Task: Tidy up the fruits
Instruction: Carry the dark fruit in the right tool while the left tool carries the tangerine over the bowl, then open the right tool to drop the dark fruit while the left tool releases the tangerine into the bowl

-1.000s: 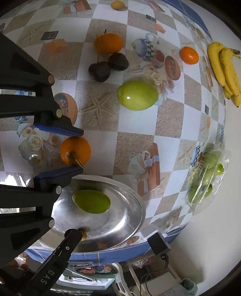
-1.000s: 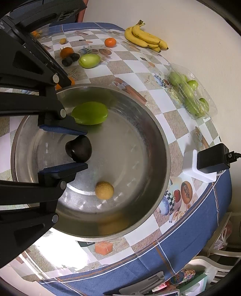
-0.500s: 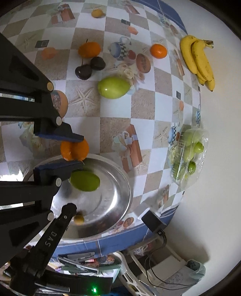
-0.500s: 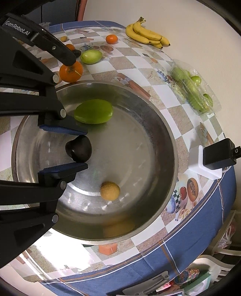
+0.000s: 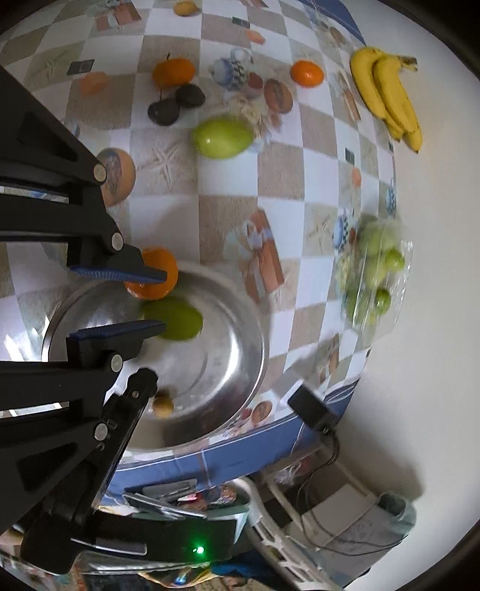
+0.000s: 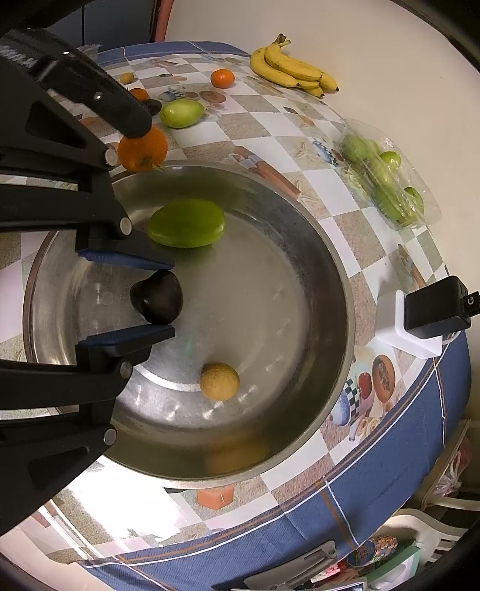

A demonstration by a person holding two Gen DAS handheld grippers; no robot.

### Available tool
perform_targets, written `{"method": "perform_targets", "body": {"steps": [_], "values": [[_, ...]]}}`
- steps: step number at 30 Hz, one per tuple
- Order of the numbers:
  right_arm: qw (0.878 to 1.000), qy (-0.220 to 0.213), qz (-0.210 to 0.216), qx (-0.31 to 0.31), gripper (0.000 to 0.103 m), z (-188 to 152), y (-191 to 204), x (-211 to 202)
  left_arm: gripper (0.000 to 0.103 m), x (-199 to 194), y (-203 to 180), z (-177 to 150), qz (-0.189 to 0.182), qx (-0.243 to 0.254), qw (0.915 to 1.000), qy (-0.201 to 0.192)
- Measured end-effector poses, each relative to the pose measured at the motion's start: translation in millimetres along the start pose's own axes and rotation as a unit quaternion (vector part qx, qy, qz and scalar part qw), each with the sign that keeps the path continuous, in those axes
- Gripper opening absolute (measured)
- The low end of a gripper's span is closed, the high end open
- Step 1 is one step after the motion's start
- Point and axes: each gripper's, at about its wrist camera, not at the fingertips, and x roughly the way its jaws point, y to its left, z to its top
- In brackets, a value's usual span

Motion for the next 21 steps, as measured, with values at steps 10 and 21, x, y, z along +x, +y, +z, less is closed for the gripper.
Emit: {"method": "perform_targets", "body": {"steps": [10, 21], "values": [[1.0, 0.005, -0.004, 0.004, 0.031, 1.0, -2.9, 1.3, 0.023, 1.2, -3.0, -0.4, -0.017, -0.003, 0.9998, 0.008], [0.999, 0.018, -0.032, -0.004, 0.056, 1.0, -1.0, 8.4, 0.059, 7.1, 28.7, 0.2, 0.112, -0.029, 0.9932, 0.014]]}}
